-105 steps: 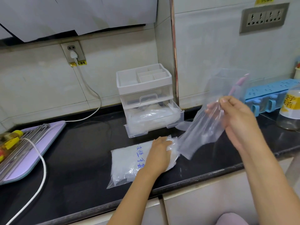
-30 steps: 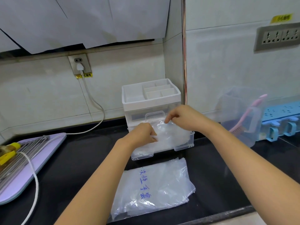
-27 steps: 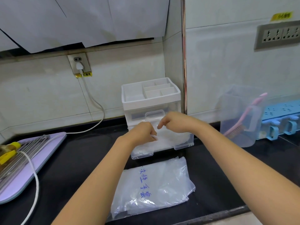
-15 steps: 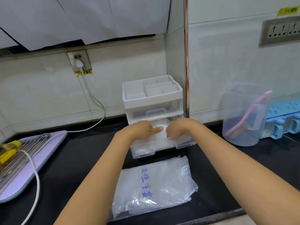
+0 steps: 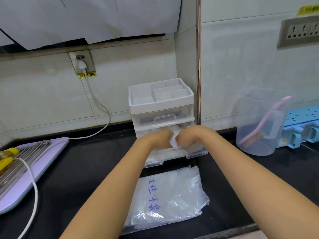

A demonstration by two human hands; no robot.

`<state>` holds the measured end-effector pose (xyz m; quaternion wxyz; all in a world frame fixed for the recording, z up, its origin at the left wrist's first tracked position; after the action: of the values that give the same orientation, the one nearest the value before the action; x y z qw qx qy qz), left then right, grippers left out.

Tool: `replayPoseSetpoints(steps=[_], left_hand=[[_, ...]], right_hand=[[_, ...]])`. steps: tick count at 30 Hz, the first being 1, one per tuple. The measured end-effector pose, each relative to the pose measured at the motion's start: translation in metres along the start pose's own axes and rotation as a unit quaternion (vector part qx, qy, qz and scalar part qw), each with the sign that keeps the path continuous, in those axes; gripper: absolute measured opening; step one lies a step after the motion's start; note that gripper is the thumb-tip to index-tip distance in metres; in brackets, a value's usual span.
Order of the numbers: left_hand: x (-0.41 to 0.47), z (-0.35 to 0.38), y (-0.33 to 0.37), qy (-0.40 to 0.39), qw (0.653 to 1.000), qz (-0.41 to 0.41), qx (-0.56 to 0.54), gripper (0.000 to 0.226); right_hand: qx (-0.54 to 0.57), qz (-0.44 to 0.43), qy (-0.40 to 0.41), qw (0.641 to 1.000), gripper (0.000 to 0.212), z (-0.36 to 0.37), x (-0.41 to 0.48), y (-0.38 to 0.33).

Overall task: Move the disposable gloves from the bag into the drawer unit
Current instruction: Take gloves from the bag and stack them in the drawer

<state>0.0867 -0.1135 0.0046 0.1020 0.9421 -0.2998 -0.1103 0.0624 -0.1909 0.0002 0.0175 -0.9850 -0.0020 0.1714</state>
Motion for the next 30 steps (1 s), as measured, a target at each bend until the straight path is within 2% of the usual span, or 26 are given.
replayPoseSetpoints(steps=[2,5,7,12,15,19,25,30], left_hand=[[-0.001,0.003,-0.010,-0.032,0.999,-0.022,0.027,0.052],[0.002,0.003,-0.025,-0.039,0.994,-0.046,0.091,0.067],[0.005,0.004,-0.027,-0.036,0.994,-0.049,0.087,0.067],[0.007,0.003,-0.032,-0.021,0.993,-0.077,0.083,0.065],[0.005,0.003,-0.035,-0.019,0.991,-0.079,0.105,0.073],[0.001,0.003,-0.036,-0.021,0.991,-0.079,0.109,0.075],[-0.013,-0.007,-0.029,-0.004,0.992,-0.086,0.093,0.069],[-0.028,-0.019,-0.026,-0.010,0.988,-0.100,0.121,0.078]], right_hand=[[0.003,0.010,-0.008,1.000,0.038,0.000,0.002,0.001],[-0.006,0.021,-0.006,1.000,0.049,-0.004,0.001,-0.001],[-0.020,0.033,-0.010,0.999,0.056,-0.007,0.003,-0.001],[-0.084,0.040,0.009,0.996,0.047,-0.024,0.010,-0.007],[-0.110,0.041,0.015,0.993,0.050,-0.030,0.007,-0.013],[-0.099,0.047,0.028,0.994,0.045,-0.032,0.011,-0.012],[-0.082,0.060,0.014,0.995,0.054,-0.023,0.013,-0.010],[-0.075,0.066,0.012,0.995,0.048,-0.020,0.013,-0.009]])
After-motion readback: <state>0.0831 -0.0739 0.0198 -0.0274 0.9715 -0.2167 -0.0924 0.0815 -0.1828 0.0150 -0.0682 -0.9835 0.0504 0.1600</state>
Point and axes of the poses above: each hand's wrist, its own x-axis towards the middle knuckle, its own z-axis out of the palm, y = z × x, the point moved 7 cm from there along x, towards the middle knuckle, and after that the axes turned 4 degrees about y, right-handed, at the moved point
